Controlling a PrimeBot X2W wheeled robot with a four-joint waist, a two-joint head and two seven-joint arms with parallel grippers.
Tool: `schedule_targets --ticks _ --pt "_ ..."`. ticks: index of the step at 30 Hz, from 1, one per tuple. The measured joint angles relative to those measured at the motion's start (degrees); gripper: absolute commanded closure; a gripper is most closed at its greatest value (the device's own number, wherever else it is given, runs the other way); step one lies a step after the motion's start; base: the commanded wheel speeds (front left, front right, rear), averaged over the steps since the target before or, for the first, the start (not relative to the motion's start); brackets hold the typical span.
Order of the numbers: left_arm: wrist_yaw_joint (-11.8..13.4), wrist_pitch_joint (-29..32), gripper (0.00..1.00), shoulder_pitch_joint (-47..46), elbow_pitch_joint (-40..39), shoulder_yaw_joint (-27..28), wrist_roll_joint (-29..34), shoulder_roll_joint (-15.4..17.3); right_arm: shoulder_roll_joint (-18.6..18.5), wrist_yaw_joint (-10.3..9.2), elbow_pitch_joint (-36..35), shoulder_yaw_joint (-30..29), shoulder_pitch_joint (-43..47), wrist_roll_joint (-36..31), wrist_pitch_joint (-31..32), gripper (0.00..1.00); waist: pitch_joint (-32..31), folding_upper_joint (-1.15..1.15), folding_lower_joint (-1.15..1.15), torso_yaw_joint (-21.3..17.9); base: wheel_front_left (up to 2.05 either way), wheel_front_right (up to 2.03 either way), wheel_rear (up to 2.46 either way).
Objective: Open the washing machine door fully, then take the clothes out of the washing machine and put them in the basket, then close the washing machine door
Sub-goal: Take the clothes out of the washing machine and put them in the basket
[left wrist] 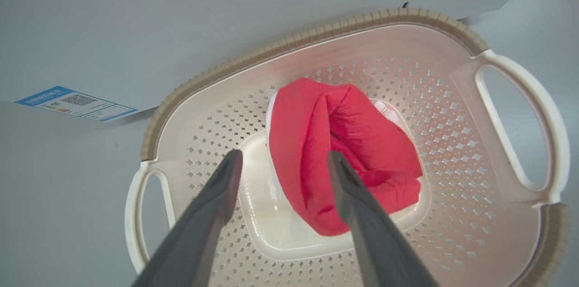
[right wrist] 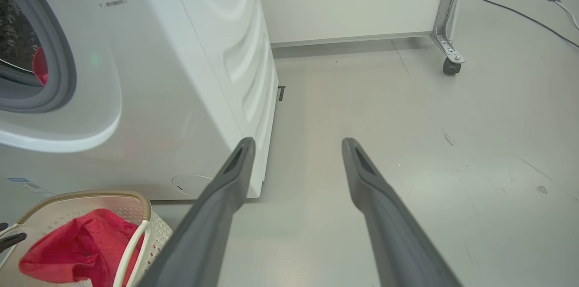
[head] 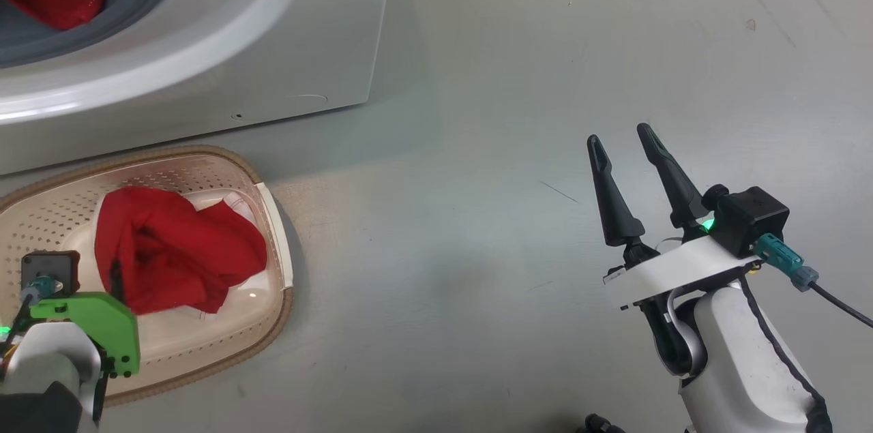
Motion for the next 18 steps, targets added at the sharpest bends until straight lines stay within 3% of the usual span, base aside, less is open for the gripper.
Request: schedule_targets --ticks 18 --pt "0.0 -8.3 0.00 -2.9 0.8 -2.6 1.8 -2.2 0.0 0.01 1.7 -1.2 -0.2 -0.3 0.0 0.00 -5.4 0.00 0.00 1.7 0.00 0.00 0.00"
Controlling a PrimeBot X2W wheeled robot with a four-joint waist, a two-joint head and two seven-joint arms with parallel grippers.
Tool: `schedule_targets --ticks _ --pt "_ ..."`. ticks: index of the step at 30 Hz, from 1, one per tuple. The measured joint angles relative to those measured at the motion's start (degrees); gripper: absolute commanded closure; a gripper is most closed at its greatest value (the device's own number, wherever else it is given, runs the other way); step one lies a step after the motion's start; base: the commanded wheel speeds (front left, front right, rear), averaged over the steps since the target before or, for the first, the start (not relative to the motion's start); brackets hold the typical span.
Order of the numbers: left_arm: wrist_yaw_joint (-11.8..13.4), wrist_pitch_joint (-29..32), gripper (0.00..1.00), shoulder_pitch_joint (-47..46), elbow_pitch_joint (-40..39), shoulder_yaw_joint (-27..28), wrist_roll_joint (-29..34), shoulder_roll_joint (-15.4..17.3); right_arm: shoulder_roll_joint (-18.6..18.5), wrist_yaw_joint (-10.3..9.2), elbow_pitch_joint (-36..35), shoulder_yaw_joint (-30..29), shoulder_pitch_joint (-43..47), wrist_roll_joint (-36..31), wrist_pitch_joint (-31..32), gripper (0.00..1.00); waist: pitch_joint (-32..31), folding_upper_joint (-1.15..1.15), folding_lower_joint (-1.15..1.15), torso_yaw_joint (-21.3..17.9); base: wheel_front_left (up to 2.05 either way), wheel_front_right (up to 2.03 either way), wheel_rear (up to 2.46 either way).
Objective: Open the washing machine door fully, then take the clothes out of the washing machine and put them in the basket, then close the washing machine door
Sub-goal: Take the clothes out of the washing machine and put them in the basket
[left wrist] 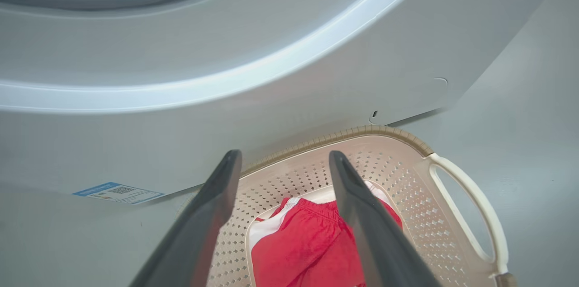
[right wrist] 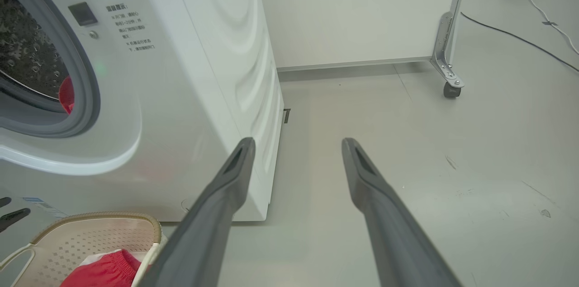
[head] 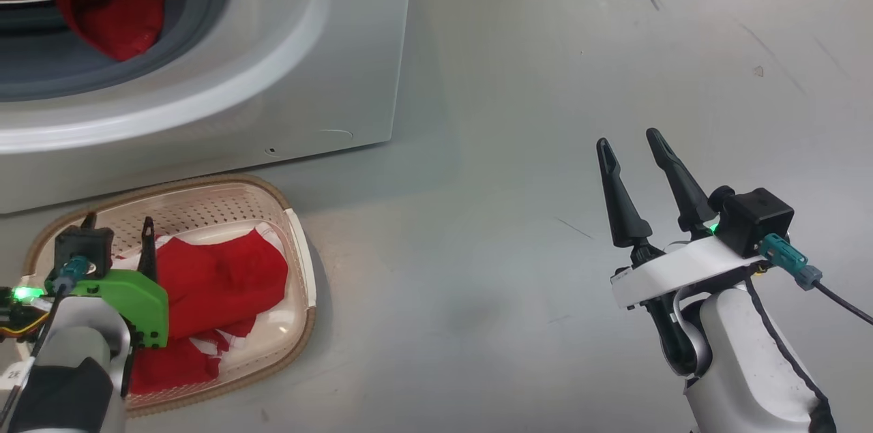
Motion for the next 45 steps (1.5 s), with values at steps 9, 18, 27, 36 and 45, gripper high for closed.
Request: schedule_targets --ticks 9,18,27,36,45 --pt "0.0 -0.5 0.00 -0.3 -3.5 -1.0 0.7 -1.7 0.0 0.00 1.2 -1.5 1.8 -0.1 0.0 0.00 -5.7 0.00 0.00 1.9 0.00 0.00 0.00" --pt "0.0 -0.5 0.00 0.0 -9.9 -0.7 -0.9 -3.8 0.0 0.00 1.5 -2.3 4.1 -0.5 0.0 0.00 -10.8 0.00 0.00 4.2 0.00 0.00 0.00" --pt "0.0 -0.5 0.00 4.9 -17.5 1.4 -2.6 -5.2 0.0 0.00 0.9 -2.9 7.2 -0.5 0.0 0.00 -15.8 0.00 0.00 6.2 0.00 0.00 0.00" --pt "-0.6 -0.5 0.00 11.4 -23.7 2.6 -4.6 -6.4 -0.1 0.01 0.4 -3.0 10.3 -0.5 0.0 0.00 -20.2 0.00 0.00 7.4 0.00 0.00 0.00" --pt "-0.6 -0.6 0.00 17.1 -28.0 2.7 -5.1 -8.0 -0.7 0.01 -0.7 -3.8 12.4 -0.5 0.0 0.00 -22.5 0.00 0.00 8.6 0.00 0.00 0.00"
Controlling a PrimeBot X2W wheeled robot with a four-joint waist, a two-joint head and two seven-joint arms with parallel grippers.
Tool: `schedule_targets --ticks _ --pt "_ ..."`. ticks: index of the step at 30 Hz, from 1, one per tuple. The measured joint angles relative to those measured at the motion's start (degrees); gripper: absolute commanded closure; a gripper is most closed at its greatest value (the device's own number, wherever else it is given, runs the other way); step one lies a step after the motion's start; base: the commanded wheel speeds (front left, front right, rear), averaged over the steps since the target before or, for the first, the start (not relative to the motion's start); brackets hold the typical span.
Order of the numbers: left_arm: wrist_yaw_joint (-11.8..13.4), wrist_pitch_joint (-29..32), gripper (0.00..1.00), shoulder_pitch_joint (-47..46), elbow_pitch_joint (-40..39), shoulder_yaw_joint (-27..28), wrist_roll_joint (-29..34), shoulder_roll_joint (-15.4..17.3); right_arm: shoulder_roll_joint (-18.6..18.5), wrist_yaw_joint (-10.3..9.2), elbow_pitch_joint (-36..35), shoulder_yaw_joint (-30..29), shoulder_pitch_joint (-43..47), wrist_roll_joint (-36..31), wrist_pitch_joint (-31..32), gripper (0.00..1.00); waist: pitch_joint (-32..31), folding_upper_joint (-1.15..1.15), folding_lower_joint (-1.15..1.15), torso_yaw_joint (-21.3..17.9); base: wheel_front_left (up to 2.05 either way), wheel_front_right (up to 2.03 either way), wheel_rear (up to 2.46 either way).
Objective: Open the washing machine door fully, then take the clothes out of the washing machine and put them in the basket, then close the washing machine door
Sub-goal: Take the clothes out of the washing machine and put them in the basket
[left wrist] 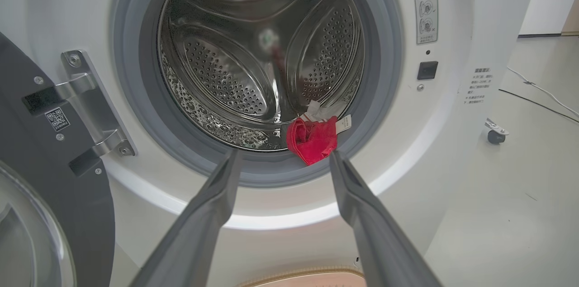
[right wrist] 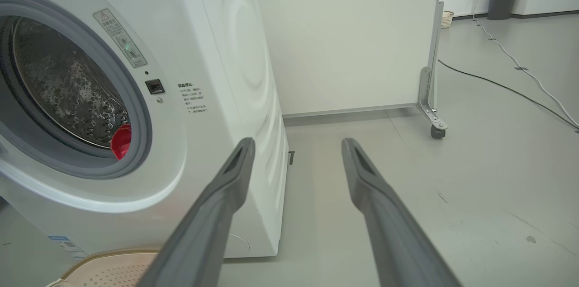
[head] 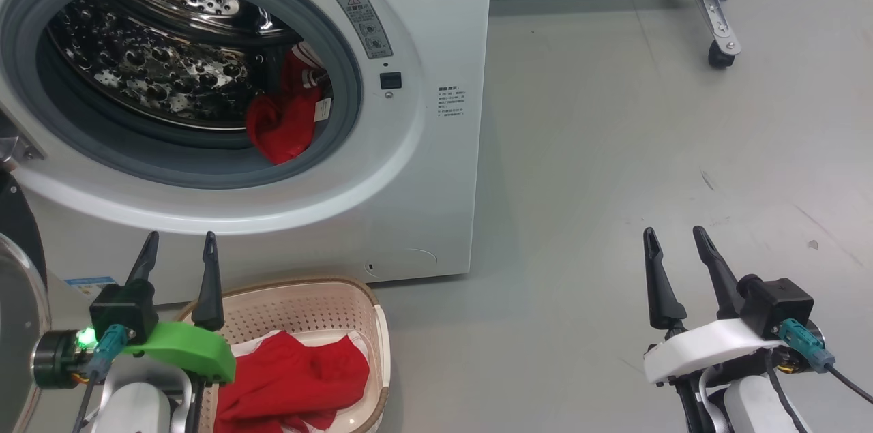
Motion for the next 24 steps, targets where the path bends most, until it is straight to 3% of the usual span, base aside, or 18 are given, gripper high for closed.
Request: schedule_targets --ticks 24 --pt "0.4 0.0 0.00 7.9 -6.9 -1.7 -0.4 -0.6 -0.1 0.00 -1.0 0.9 2.0 0.2 0.0 0.00 -2.0 0.00 0.00 1.4 0.00 0.00 0.00"
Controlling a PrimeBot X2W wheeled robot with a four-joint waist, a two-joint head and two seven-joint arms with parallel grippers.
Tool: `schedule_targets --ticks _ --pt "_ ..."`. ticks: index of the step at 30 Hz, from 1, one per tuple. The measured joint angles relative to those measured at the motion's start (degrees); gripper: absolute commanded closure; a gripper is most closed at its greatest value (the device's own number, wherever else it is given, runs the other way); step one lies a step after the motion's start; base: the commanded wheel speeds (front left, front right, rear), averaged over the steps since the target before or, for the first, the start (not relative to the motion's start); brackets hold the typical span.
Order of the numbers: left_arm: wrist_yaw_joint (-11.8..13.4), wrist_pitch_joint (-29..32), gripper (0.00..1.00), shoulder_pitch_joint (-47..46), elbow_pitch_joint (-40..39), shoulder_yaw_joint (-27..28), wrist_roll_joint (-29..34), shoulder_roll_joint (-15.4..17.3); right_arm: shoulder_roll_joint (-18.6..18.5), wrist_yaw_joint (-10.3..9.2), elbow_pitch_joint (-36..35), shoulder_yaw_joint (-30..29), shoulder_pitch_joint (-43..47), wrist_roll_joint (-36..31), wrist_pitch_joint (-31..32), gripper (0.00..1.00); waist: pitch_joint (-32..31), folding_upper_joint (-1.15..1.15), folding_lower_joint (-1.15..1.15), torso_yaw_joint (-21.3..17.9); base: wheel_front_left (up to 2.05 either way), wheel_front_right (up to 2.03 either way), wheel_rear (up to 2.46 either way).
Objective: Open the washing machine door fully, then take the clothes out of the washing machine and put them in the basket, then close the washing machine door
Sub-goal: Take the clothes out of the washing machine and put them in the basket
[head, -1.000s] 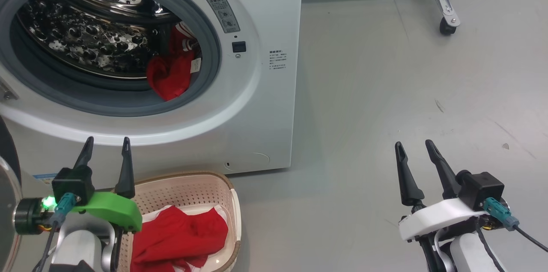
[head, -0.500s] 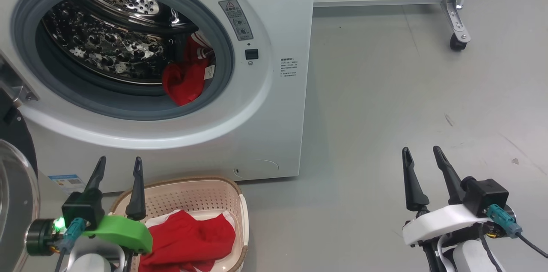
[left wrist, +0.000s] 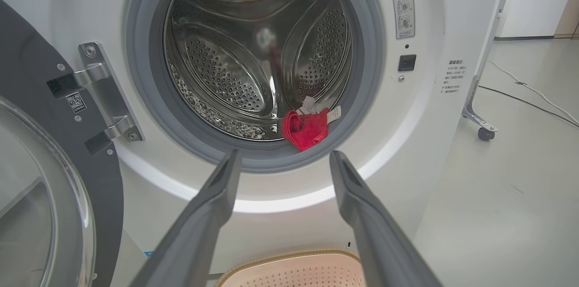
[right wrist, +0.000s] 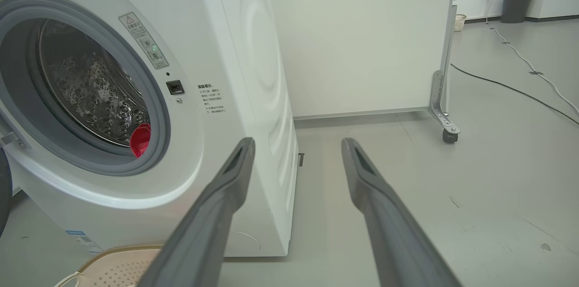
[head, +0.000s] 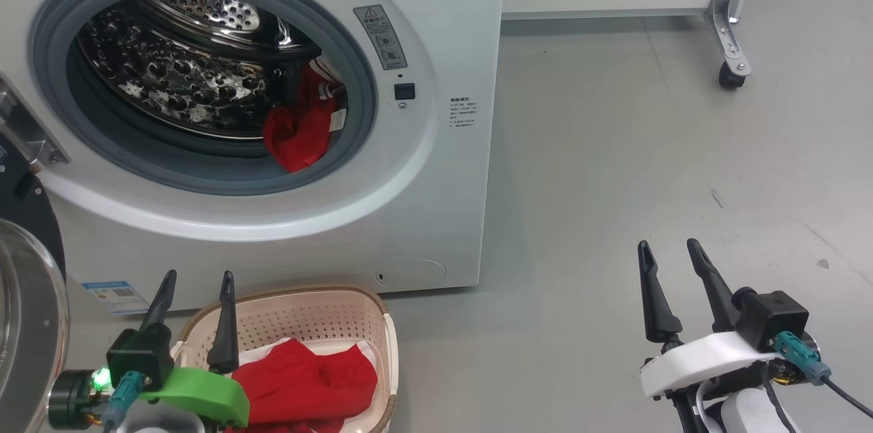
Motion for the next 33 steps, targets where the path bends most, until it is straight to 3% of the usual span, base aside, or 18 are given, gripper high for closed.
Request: schedule_targets --ticks 33 --pt "1.3 0.0 0.00 2.4 -3.5 -1.0 0.0 -0.1 -0.2 0.00 -0.2 0.5 0.2 0.3 0.0 0.00 0.3 0.00 0.01 0.2 0.00 0.00 0.00"
